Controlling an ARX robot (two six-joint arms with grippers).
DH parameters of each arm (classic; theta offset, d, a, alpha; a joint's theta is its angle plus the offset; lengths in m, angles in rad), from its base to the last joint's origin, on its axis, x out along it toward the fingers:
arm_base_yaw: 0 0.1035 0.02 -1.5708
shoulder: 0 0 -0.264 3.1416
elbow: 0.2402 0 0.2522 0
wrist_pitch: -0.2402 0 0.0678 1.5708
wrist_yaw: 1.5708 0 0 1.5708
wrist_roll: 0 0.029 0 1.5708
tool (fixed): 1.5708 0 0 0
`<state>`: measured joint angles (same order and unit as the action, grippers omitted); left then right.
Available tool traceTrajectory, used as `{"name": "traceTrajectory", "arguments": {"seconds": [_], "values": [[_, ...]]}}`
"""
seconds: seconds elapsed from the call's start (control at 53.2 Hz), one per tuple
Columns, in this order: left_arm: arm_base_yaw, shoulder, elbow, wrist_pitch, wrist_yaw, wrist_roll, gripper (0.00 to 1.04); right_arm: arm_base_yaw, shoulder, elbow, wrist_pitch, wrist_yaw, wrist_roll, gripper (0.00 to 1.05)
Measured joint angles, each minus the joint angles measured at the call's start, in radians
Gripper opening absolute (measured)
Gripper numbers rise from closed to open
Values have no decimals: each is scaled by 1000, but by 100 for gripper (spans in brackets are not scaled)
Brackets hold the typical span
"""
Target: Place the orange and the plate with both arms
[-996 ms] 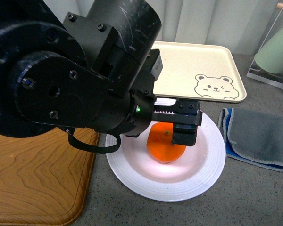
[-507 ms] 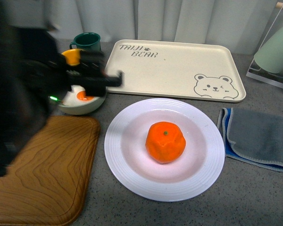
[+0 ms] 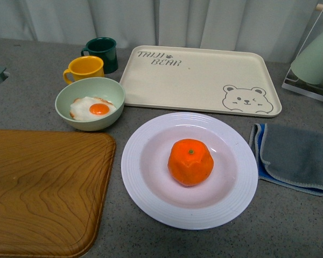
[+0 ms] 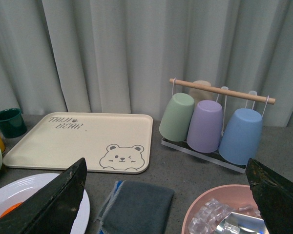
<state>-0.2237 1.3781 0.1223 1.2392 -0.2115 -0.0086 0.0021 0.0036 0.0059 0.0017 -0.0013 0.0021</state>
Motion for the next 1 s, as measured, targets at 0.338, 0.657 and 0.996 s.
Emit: {"name": "traceTrajectory", "arguments": {"seconds": [0.338,0.657,0.996], "values": [[113,-469,-79,-383,105,1,4,0,0,0,0,0,0,95],[220,-741,-102,-616,210,1,4,0,0,0,0,0,0,95],[221,-996,-103,-856,211,1,4,0,0,0,0,0,0,95]]}}
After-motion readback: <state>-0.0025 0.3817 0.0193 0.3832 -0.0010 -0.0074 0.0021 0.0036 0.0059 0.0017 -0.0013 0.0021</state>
